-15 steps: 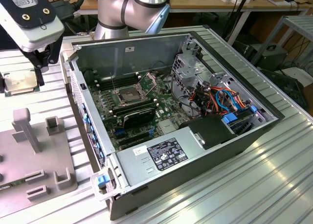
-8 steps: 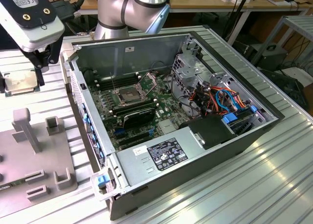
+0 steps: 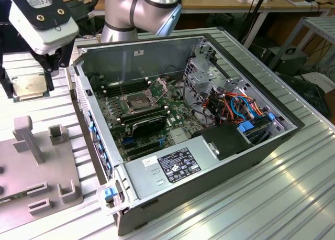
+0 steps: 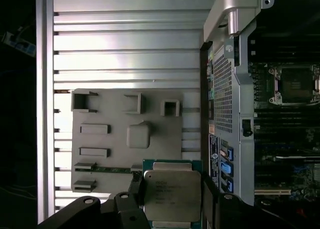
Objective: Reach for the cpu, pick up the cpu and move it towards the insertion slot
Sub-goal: 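Pick up the cpu and move it towards the insertion slot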
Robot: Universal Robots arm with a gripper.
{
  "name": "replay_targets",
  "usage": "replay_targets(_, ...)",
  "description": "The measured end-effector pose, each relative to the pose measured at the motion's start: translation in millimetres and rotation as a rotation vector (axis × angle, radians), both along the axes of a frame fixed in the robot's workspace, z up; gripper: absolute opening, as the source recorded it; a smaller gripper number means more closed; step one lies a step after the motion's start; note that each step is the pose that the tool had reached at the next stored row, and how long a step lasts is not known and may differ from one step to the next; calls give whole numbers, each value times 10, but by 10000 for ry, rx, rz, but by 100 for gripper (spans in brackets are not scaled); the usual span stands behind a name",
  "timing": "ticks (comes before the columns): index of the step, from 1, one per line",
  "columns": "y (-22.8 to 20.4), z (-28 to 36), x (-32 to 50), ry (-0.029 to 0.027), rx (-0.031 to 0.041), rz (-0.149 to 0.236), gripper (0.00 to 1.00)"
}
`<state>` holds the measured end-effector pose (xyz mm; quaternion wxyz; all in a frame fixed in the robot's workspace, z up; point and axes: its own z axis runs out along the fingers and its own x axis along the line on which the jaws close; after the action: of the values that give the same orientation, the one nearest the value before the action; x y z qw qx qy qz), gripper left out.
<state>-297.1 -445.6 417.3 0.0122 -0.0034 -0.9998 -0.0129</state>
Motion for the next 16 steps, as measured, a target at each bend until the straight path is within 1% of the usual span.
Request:
replay_targets(3,0,-1,72,-1,0,-1,55)
replay_targets(6,0,-1,181,-1,1,0,55)
replay_targets(10,0,0,288,0,0,0,55)
replay_targets(16,0,-1,410,-1,0,0,55)
